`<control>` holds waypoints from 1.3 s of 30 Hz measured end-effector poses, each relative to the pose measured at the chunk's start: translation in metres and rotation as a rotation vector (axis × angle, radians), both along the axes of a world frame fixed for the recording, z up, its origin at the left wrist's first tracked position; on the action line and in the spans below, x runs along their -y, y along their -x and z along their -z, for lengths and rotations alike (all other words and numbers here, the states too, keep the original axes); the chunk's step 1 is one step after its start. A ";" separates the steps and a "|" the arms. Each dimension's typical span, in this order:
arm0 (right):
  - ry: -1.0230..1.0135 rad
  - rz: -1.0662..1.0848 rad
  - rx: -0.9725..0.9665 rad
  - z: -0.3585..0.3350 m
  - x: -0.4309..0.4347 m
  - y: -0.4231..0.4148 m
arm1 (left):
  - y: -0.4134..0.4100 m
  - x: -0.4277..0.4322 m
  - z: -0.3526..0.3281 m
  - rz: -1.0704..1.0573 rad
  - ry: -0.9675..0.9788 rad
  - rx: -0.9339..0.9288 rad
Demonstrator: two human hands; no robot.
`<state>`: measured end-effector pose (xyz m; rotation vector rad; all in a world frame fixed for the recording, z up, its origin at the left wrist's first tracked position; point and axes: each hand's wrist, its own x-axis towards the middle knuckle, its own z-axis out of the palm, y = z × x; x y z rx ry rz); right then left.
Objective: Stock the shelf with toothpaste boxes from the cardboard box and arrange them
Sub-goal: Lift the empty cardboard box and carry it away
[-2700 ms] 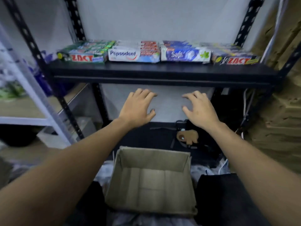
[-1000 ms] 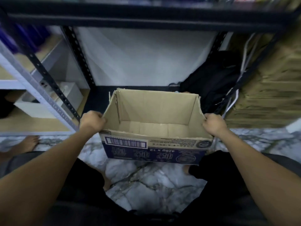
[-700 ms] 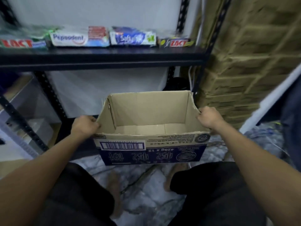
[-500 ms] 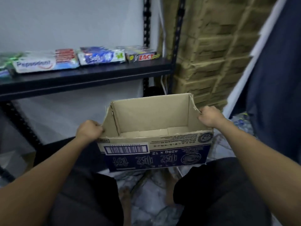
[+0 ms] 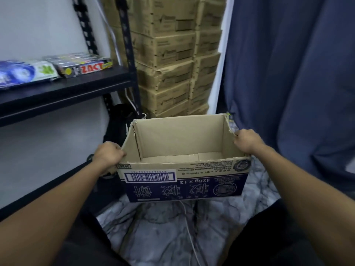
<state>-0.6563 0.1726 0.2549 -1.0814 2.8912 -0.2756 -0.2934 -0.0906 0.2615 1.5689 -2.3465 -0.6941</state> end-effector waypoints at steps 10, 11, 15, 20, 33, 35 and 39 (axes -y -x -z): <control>-0.008 0.214 0.114 0.048 -0.071 0.035 | 0.095 -0.017 0.031 0.164 -0.056 0.101; -0.019 0.229 0.120 0.055 -0.071 0.036 | 0.103 -0.018 0.037 0.180 -0.060 0.125; -0.074 0.287 0.192 0.087 -0.071 0.040 | 0.129 -0.010 0.065 0.210 -0.064 0.217; -0.172 0.337 0.299 0.138 -0.074 0.046 | 0.155 0.006 0.117 0.308 -0.109 0.307; -0.118 0.442 0.394 0.254 -0.124 0.042 | 0.230 0.004 0.213 0.572 -0.037 0.470; -0.059 0.483 0.373 0.257 -0.128 0.043 | 0.243 0.003 0.216 0.561 -0.026 0.428; -0.017 0.558 0.277 0.254 -0.123 0.042 | 0.260 0.005 0.223 0.443 -0.030 0.293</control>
